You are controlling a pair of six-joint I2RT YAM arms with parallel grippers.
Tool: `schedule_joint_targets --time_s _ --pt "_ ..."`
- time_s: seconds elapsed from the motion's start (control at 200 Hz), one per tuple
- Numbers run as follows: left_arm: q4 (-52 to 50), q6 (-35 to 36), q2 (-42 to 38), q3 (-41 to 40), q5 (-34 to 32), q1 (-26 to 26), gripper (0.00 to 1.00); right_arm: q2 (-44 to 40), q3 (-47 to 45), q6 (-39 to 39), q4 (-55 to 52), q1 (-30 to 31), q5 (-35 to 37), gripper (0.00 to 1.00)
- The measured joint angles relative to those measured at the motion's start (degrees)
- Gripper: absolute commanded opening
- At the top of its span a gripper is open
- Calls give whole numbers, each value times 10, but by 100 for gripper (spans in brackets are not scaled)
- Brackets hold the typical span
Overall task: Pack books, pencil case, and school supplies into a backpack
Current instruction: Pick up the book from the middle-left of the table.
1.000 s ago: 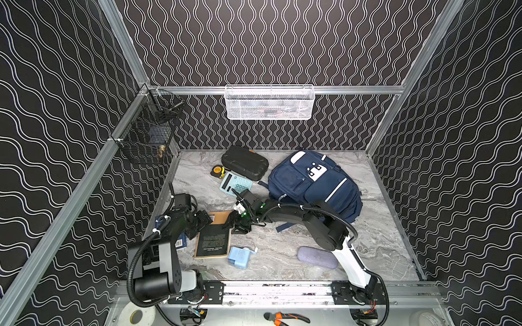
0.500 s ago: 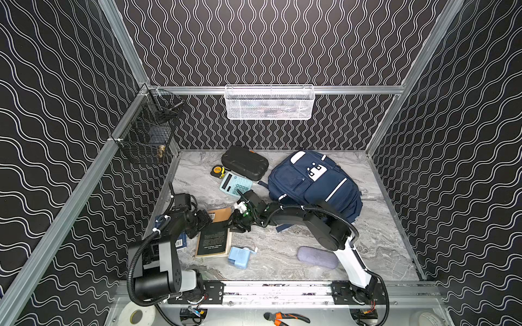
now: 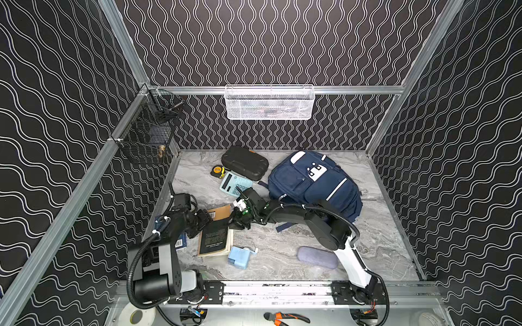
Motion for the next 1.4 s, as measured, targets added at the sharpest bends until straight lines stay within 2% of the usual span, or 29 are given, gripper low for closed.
schedule_joint_targets --time_s 0.055,0.145,0.47,0.646,0.821,0.961,1.081,1.201,1.401 --pt "-6 0 -10 10 2 0 75 -2 10 -9 -11 -4 2 4" --pt "-16 1 -30 29 1 0 75 -15 16 -28 -24 -12 8 0" --pt "-68 1 -98 145 -23 0 79 -101 16 -90 -41 -54 -7 0" --pt "-70 0 -101 198 39 -1 80 -181 3 -167 -53 -89 -27 0" --pt "-24 -38 -150 225 118 -20 82 -315 -56 -240 -91 -143 -33 0" --pt "48 -79 -190 259 174 -64 81 -441 -118 -272 -102 -177 -33 0" --pt "115 -122 -202 264 218 -106 82 -526 -164 -281 -91 -202 -66 0" --pt "164 -150 -198 273 256 -164 81 -575 -191 -278 -73 -219 -108 0" --pt "227 -152 -178 308 311 -254 81 -607 -195 -264 -46 -226 -159 0"
